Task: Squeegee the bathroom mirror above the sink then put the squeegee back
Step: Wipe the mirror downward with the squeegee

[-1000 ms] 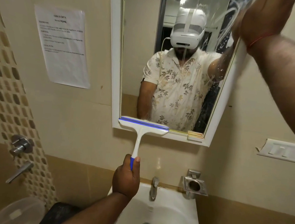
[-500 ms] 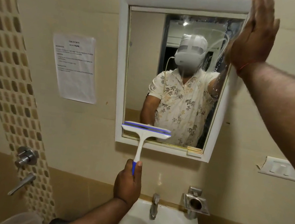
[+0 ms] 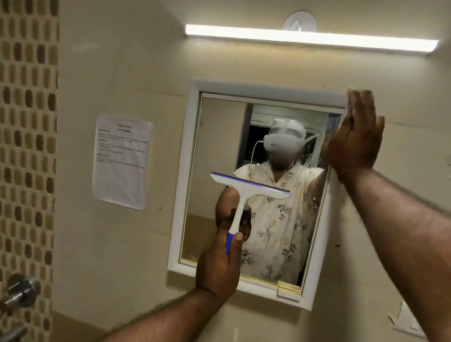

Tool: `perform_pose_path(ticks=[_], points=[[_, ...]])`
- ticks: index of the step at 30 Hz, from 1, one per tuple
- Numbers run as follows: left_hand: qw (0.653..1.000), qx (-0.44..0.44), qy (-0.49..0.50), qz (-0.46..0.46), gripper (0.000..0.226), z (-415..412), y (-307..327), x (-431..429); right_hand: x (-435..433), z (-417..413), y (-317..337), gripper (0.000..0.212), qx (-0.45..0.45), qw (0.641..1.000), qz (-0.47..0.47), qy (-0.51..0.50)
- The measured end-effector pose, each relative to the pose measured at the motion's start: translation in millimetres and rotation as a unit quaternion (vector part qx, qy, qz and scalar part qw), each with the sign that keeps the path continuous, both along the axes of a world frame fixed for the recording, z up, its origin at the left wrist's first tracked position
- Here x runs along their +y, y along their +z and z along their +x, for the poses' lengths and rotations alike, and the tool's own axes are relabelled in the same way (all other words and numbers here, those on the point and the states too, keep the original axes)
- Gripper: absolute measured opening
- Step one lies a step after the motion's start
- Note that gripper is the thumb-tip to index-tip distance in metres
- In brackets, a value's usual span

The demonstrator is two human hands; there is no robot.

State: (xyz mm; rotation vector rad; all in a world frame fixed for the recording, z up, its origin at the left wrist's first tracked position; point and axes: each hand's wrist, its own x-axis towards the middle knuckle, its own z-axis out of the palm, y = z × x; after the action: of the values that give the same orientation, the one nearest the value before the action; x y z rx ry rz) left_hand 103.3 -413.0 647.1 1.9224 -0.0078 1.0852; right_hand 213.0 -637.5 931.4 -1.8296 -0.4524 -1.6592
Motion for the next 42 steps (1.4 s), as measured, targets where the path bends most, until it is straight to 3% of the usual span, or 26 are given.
perform_pose_path(ticks=[2, 6, 12, 19, 26, 42], points=[[1.0, -0.002, -0.01, 0.005, 0.089, 5.7, 23.6, -10.9, -0.4, 2.0, 0.6, 0.055, -0.005, 1.0, -0.002, -0.001], [0.999, -0.02, -0.039, 0.014, 0.061, 11.9, 68.8, -35.6, -1.0, 5.4, -0.9, 0.057, 0.007, 1.0, -0.012, -0.01], [0.993, -0.109, -0.033, -0.015, 0.087, 39.2, 122.5, -57.1, -2.0, 1.9, -0.1, 0.05, -0.014, 0.999, 0.008, 0.036], [0.995, -0.099, -0.03, -0.012, 0.074, 35.7, 164.9, -74.6, -2.1, 7.0, -2.0, 0.047, -0.029, 0.998, 0.023, 0.059], [0.995, -0.097, 0.009, 0.008, 0.084, 33.6, 168.2, -81.9, -3.9, 13.7, -3.6, 0.048, -0.022, 0.999, 0.024, 0.041], [0.997, -0.074, 0.011, -0.015, 0.083, 26.6, 173.4, -78.5, -3.8, 22.3, -3.6, 0.046, -0.017, 1.0, 0.013, 0.014]])
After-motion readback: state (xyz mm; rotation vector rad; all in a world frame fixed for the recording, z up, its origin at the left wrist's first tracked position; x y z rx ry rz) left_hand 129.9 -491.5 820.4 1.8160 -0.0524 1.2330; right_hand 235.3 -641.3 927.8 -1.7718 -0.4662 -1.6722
